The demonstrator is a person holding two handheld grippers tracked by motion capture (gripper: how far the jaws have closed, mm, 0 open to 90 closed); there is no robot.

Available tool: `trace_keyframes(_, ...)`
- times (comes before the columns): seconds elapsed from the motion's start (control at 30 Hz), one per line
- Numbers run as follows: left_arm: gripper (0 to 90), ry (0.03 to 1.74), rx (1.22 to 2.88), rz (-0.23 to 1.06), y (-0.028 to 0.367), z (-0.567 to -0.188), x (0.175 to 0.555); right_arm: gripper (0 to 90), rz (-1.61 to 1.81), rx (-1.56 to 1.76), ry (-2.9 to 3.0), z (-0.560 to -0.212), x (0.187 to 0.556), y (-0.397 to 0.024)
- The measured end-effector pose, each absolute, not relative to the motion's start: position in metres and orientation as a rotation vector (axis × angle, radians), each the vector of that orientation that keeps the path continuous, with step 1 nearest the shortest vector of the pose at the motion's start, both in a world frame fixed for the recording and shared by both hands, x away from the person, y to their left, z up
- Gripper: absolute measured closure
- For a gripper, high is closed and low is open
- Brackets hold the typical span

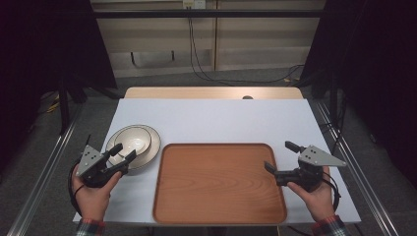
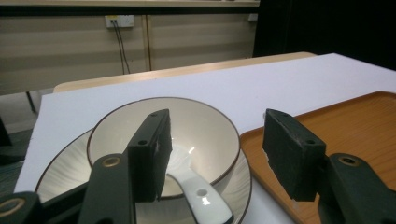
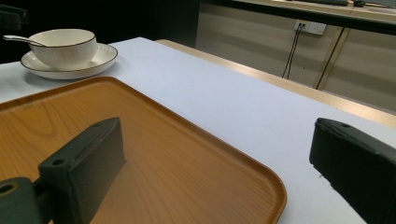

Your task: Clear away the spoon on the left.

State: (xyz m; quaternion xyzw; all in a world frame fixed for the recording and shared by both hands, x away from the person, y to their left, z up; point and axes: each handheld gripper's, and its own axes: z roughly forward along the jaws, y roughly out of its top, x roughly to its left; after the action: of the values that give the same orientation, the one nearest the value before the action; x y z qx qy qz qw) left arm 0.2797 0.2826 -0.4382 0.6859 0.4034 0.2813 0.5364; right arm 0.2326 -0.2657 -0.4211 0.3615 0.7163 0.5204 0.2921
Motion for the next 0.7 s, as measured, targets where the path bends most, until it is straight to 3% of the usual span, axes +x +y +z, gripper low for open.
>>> trace_keyframes(0.7,54.6,1.054,1.618,0.609,0.2853,-0.4441,0.2713,2.8,1.398,0.967,1.908,-0.4208,0.2329,-0.2661)
